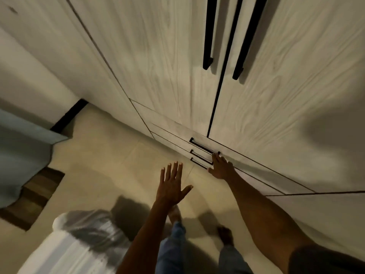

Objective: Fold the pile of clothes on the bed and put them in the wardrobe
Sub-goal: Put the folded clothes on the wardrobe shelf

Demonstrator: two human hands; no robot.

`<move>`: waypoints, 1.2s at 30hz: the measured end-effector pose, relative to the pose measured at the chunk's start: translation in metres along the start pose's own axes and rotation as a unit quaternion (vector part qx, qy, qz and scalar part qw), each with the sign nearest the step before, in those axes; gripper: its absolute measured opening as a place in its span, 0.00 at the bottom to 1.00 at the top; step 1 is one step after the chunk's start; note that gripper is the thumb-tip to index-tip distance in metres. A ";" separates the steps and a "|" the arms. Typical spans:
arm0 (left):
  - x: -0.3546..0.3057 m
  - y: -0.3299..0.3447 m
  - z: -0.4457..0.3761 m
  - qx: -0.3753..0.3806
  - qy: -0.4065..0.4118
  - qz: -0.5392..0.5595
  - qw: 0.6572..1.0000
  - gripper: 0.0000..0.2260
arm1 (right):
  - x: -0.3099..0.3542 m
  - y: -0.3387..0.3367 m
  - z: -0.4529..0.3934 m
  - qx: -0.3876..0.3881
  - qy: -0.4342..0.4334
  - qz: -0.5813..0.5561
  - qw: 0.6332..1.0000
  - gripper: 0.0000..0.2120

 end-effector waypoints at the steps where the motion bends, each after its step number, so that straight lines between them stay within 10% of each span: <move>1: 0.009 -0.001 -0.008 0.008 0.016 -0.005 1.000 0.43 | 0.002 0.003 -0.006 -0.004 0.010 -0.003 1.000 0.39; 9: 0.058 0.010 -0.058 0.017 0.092 -0.016 0.995 0.43 | 0.024 0.012 -0.044 -0.008 0.119 -0.134 0.984 0.39; 16: 0.081 0.036 -0.069 0.018 0.103 -0.014 0.994 0.45 | 0.032 0.016 -0.061 -0.065 0.147 -0.003 0.987 0.44; 36: 0.059 0.024 -0.059 -0.057 0.110 0.006 0.992 0.34 | 0.069 0.104 0.028 -0.054 0.043 0.006 0.998 0.38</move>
Point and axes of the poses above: each hand's wrist, its own z-axis away from the middle knuckle, its own y-axis out of the palm, x = y × z, the point moved 4 cm from there along -z, towards the middle knuckle, and after that the axes turned 8 degrees about -z, right-handed, at the moved point
